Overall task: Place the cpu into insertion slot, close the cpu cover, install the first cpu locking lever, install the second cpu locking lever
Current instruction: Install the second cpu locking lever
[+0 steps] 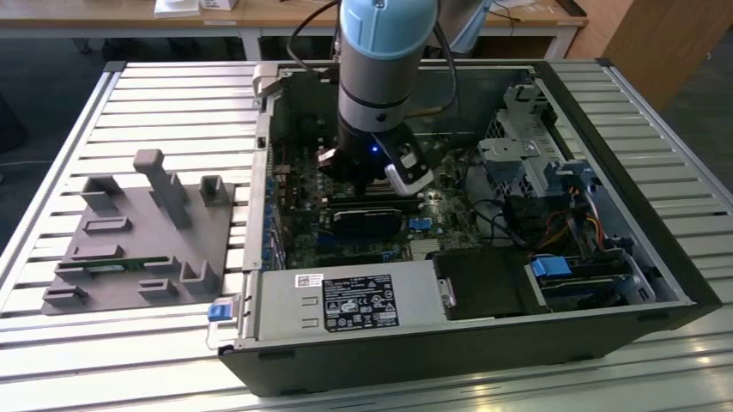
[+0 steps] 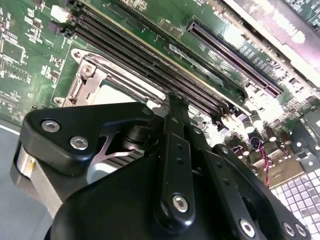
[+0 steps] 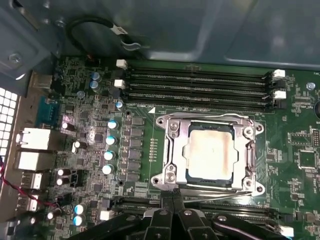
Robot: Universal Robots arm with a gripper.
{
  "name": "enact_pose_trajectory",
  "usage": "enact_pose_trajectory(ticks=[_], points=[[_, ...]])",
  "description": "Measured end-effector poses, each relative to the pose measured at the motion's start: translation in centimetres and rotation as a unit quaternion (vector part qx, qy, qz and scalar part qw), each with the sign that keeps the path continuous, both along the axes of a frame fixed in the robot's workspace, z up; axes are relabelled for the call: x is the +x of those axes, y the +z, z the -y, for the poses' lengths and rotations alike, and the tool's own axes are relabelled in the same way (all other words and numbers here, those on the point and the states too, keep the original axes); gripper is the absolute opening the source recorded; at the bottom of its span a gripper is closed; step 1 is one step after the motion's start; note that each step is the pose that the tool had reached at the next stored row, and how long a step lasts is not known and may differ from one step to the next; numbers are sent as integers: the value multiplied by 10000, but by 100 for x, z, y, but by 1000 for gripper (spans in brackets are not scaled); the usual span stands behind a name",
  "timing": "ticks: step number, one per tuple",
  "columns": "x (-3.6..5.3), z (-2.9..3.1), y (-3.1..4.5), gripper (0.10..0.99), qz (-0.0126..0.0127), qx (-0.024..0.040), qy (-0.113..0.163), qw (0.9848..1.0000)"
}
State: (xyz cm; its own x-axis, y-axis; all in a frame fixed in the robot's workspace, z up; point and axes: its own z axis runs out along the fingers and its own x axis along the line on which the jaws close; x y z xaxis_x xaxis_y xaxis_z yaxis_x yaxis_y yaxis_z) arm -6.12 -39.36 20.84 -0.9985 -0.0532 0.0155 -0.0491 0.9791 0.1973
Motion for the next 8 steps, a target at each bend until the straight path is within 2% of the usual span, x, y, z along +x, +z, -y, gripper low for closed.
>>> enact_pose_trajectory(ticks=[2,5,8], points=[[-14,2,-9,106,0,25,-1,10000],[-62,6,-19,106,3,27,0,10000],[-72,8,-28,106,3,27,0,10000]])
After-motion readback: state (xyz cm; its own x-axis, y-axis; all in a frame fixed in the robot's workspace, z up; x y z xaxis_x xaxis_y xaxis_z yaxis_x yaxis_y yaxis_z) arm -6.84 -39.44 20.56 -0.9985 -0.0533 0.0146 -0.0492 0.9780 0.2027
